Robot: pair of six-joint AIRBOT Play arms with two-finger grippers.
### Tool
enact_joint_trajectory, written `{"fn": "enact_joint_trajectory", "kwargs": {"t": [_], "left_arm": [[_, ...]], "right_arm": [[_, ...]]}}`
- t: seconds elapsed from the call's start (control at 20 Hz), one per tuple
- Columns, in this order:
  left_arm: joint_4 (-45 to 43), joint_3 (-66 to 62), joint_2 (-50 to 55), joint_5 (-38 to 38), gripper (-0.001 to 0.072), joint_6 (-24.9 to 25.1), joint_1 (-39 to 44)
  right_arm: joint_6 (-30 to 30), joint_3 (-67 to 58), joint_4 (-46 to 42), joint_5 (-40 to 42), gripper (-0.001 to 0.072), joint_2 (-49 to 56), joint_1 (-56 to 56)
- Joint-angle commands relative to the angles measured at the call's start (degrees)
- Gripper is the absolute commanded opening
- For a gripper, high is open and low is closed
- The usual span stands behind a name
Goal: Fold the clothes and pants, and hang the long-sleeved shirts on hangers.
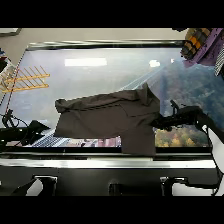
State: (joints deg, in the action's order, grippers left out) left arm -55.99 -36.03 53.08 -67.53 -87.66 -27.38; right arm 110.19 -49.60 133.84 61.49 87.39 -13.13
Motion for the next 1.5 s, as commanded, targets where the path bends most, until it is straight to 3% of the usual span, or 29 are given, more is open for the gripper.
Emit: {"fn": "enact_joint_trajectory", "kwargs": {"t": [0.0,0.25,0.5,0.65,0.75,0.85,1.0,1.05,1.25,1.45], "left_arm": [[0.1,0.7,1.6,0.1,0.0556,3.0,-0.2],[0.2,4.3,6.9,4.6,0.0549,5.9,-0.2],[7.8,5.0,14.2,8.9,0.0529,13.0,0.0],[8.5,5.0,16.2,12.0,0.0521,13.4,1.1],[8.5,5.0,16.8,13.9,0.0440,13.3,2.2],[8.5,5.0,17.4,15.7,0.0414,13.1,3.3],[8.5,5.0,18.0,16.5,0.0084,13.1,4.3],[9.0,4.9,18.0,16.5,0.0016,13.1,4.4],[10.6,0.0,16.8,12.8,0.0015,13.4,4.5],[10.6,-15.3,11.4,6.9,0.0014,12.6,6.2]], "right_arm": [[0.2,0.0,-0.9,0.4,0.0036,-0.6,1.5],[-0.7,0.0,-1.5,4.1,0.0037,-7.2,1.5],[-2.2,0.0,-1.4,5.3,0.0037,-12.9,1.5],[-3.0,0.0,-1.4,7.4,0.0037,-14.5,1.5],[-3.1,0.0,-1.4,8.9,0.0037,-15.5,1.5],[-3.1,0.0,-1.4,9.5,0.0037,-17.2,1.5],[-4.0,0.0,-1.4,10.3,0.0037,-20.0,1.5],[-4.2,0.0,-1.4,10.9,0.0037,-20.9,1.5],[-2.1,-1.0,-0.7,9.7,0.0036,-26.3,1.6],[-1.4,-11.4,-0.8,6.9,0.0036,-30.8,1.6]]}}
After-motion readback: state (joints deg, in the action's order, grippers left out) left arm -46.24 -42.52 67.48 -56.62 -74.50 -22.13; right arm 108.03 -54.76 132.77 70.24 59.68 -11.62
